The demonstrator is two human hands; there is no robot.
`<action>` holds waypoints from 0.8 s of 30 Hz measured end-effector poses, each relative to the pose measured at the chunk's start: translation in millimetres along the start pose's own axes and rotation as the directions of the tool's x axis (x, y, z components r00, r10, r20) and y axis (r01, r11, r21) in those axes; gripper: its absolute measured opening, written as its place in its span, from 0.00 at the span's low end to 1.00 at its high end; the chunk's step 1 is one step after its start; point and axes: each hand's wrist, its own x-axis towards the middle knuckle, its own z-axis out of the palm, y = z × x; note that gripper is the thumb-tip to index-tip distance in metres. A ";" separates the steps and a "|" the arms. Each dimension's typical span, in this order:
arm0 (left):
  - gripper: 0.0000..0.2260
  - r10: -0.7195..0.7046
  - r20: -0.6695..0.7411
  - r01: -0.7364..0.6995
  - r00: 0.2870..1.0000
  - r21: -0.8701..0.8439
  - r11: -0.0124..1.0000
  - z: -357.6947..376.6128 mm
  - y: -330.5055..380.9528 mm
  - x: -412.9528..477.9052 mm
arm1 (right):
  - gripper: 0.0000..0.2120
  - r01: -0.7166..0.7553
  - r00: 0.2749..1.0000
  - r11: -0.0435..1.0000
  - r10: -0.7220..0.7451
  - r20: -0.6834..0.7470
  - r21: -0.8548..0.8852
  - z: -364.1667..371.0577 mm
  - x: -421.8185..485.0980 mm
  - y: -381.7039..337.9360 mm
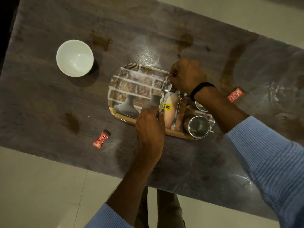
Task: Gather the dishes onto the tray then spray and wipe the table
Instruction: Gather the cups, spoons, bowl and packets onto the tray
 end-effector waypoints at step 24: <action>0.06 0.365 0.242 -0.350 0.899 -0.106 0.931 29.2 184.4 29.2 | 0.18 -0.447 0.870 0.860 0.482 -0.104 0.248 -40.5 -105.9 175.4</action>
